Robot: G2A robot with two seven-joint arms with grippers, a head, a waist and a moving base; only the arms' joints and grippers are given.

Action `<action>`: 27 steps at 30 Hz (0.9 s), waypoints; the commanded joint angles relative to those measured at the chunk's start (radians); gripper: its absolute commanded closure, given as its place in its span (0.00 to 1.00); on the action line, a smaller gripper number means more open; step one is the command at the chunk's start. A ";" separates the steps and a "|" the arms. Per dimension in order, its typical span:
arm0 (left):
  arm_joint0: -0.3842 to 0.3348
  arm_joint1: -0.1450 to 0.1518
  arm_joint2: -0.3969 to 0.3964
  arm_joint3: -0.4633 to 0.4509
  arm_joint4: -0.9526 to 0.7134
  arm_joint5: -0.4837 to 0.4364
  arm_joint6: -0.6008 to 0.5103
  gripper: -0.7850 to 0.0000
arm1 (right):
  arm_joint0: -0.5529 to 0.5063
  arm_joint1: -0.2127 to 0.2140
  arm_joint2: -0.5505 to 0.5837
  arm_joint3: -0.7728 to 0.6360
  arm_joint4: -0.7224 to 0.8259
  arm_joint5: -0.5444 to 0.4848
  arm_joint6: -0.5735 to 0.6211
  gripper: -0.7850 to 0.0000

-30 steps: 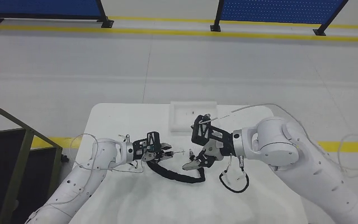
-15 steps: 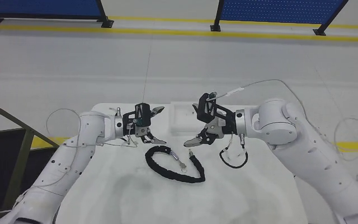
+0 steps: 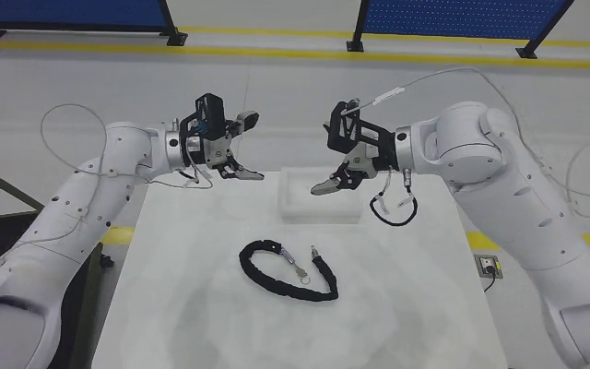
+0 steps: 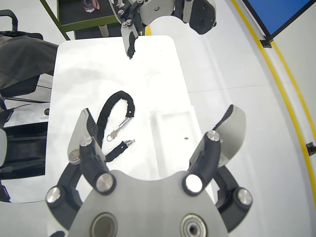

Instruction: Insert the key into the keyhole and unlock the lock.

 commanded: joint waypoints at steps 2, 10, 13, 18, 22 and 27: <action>-0.081 0.008 0.117 0.031 -0.065 0.000 0.027 0.00 | 0.024 -0.003 -0.002 0.007 0.015 0.003 0.020 0.00; -0.187 0.034 0.290 0.048 -0.157 0.000 0.132 0.00 | 0.039 -0.006 -0.006 0.016 0.026 0.006 0.033 0.00; -0.188 0.034 0.292 0.048 -0.158 0.000 0.133 0.00 | 0.039 -0.006 -0.006 0.016 0.026 0.006 0.034 0.00; -0.187 0.034 0.290 0.048 -0.157 0.000 0.132 0.00 | 0.039 -0.006 -0.006 0.016 0.026 0.006 0.033 0.00; -0.187 0.034 0.290 0.048 -0.157 0.000 0.132 0.00 | 0.039 -0.006 -0.006 0.016 0.026 0.006 0.033 0.00; -0.187 0.034 0.290 0.048 -0.157 0.000 0.132 0.00 | 0.039 -0.006 -0.006 0.016 0.026 0.006 0.033 0.00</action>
